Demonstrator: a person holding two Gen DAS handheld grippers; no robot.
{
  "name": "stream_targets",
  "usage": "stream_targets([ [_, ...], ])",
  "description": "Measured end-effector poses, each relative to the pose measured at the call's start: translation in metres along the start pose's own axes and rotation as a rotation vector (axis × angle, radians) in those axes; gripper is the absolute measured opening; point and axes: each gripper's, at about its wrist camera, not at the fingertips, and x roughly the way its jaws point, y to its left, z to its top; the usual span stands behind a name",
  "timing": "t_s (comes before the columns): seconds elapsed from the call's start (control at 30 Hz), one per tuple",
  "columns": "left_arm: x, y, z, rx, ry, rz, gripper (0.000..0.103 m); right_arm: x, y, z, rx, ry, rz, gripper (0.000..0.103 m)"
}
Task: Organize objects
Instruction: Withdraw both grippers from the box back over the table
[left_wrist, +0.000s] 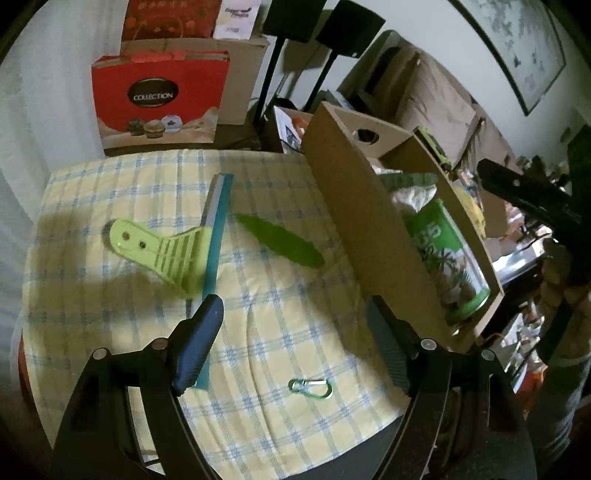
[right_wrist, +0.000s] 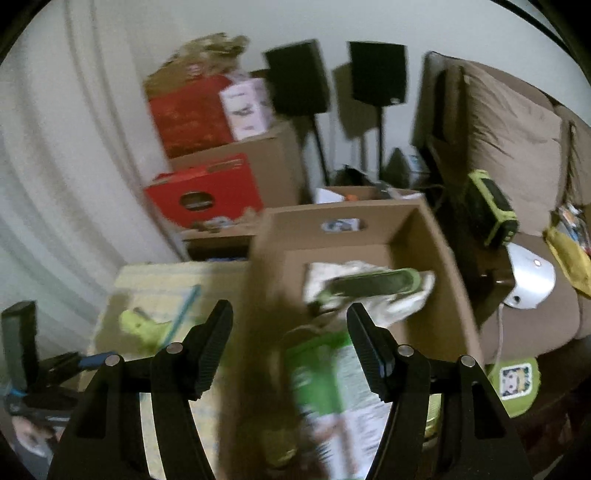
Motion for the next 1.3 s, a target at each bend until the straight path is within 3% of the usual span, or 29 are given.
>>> stream_targets([
  [0.1, -0.006, 0.002, -0.008, -0.005, -0.005, 0.008, 0.089, -0.005, 0.019, -0.012, -0.026, 0.001, 0.030, 0.066],
  [0.43, -0.023, 0.005, -0.033, -0.001, -0.019, 0.051, 0.090, -0.016, 0.057, -0.049, -0.091, -0.014, 0.001, 0.079],
  [0.77, 0.014, -0.014, -0.078, 0.085, 0.032, 0.105, 0.090, -0.027, 0.068, -0.077, -0.082, -0.021, 0.003, 0.080],
  [1.07, 0.024, -0.027, -0.092, 0.136, -0.004, 0.187, 0.090, -0.041, 0.076, -0.103, -0.063, -0.063, -0.041, 0.098],
  [1.3, 0.042, -0.036, -0.097, 0.194, 0.002, 0.224, 0.090, -0.047, 0.071, -0.119, -0.043, -0.079, -0.070, 0.099],
])
